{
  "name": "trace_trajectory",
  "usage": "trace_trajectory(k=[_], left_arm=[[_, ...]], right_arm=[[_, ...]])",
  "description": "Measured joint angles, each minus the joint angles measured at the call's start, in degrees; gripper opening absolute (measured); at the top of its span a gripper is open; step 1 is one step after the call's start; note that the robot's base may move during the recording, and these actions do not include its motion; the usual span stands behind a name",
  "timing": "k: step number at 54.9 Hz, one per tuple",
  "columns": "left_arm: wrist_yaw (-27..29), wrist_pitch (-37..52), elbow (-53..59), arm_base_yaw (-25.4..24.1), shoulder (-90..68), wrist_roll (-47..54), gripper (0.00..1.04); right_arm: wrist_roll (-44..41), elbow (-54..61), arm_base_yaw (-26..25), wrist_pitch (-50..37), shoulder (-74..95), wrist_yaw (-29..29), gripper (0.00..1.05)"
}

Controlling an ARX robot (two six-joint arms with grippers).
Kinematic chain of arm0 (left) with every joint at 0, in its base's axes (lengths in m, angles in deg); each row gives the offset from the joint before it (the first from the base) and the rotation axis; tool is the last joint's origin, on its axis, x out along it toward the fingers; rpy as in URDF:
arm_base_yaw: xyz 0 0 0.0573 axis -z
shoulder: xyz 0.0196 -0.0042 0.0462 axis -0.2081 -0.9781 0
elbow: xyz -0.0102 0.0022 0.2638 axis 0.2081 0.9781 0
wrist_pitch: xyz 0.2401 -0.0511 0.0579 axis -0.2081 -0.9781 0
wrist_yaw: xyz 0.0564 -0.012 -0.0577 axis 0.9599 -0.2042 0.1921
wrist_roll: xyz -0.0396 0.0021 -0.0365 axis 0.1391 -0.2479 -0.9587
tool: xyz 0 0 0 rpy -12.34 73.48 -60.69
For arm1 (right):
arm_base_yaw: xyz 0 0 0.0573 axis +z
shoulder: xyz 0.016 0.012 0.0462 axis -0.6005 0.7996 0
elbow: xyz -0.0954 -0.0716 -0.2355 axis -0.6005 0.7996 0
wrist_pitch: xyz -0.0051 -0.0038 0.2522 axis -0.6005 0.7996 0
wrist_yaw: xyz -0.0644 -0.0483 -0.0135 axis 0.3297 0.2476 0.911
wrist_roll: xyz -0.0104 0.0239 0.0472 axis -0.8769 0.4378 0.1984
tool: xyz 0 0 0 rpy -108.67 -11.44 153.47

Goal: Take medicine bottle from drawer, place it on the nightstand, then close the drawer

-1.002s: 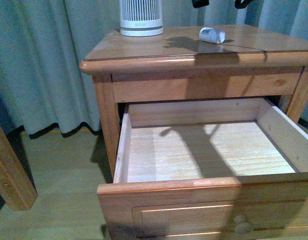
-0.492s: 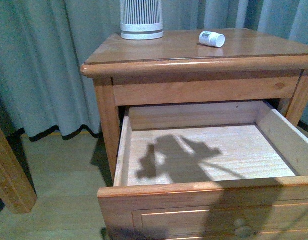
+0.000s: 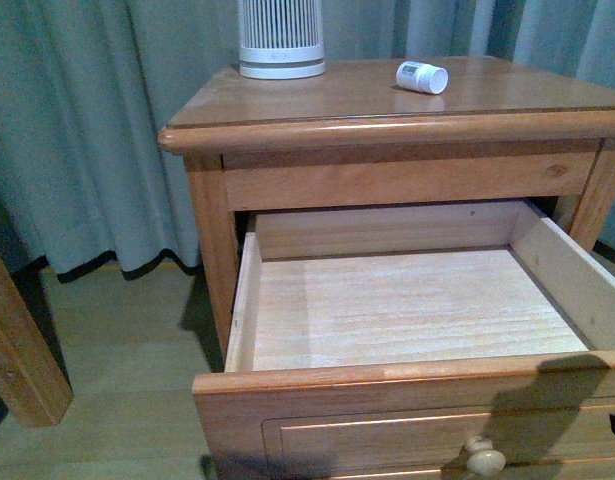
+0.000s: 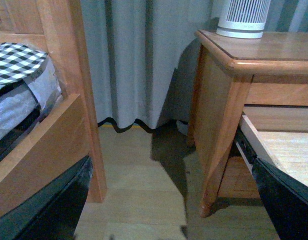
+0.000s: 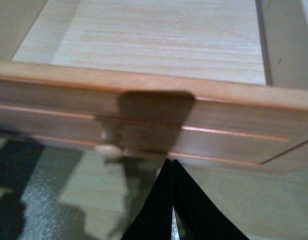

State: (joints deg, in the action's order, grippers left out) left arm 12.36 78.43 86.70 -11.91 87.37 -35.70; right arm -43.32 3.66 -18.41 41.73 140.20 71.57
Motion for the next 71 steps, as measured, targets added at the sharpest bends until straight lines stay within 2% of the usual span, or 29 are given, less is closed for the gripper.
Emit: trace_trajectory(k=[7,11,22,42,55,71], left_arm=[[0.0,0.0,0.0,0.0,0.0,0.02,0.98],[-0.02,0.0,0.0,0.0,0.0,0.02,0.98],[0.0,0.0,0.0,0.0,0.0,0.04,0.98],[0.0,0.0,0.0,0.0,0.0,0.04,0.98],[0.0,0.0,0.0,0.0,0.0,0.04,0.98],[0.0,0.0,0.0,0.0,0.0,0.02,0.98]], right_arm=[[-4.7,-4.9,-4.09,-13.44,17.27,-1.88,0.03],[-7.96,-10.58,-6.54,-15.91,26.58,-2.73,0.03],[-13.9,-25.49,-10.14,-13.03,39.23,-3.26,0.03],[-20.44,-44.19,-10.78,-8.26,48.02,-4.63,0.03],[-23.85,-50.66,-12.72,-5.55,50.38,-6.38,0.03],[-22.93,-52.5,-16.52,-3.41,51.15,-8.15,0.03]])
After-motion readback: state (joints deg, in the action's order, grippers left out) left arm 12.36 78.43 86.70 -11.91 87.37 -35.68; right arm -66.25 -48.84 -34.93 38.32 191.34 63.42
